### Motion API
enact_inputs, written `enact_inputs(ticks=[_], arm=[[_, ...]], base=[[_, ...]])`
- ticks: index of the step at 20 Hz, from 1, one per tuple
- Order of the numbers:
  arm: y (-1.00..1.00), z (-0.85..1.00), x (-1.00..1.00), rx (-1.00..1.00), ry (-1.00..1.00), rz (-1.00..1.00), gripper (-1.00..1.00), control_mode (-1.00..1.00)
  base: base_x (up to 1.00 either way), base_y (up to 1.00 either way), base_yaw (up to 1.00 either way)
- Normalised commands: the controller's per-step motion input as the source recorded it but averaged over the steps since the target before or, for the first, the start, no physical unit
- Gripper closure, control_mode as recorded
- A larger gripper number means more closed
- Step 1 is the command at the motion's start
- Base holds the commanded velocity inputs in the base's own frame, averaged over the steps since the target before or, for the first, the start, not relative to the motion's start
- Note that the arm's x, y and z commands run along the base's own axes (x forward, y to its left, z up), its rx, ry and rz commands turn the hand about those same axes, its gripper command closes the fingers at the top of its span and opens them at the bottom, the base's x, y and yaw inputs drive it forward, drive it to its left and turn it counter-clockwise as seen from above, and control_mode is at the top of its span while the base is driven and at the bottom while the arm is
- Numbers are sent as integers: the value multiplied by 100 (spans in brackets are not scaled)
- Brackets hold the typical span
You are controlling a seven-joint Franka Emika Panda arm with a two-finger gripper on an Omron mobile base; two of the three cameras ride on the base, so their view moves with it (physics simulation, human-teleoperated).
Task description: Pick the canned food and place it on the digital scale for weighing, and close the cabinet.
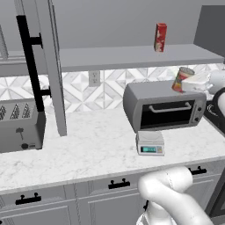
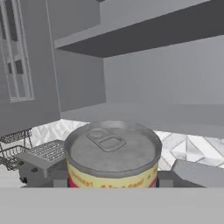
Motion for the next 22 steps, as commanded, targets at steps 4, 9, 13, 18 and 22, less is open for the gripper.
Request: enact_inputs(ticks=[4, 9, 13, 18, 22], arm=[[-2, -100, 0, 0, 1, 21, 100, -100], [-1, -98, 7, 0, 3, 16, 100, -100], [0, -82, 25, 0, 20, 12, 100, -100], [-3, -91, 29, 0, 3, 3, 100, -100], [-2, -90, 39, 0, 0, 0, 100, -100]], base=[[0, 0, 0], [0, 0, 0], [0, 0, 0], [0, 0, 0], [0, 0, 0]])
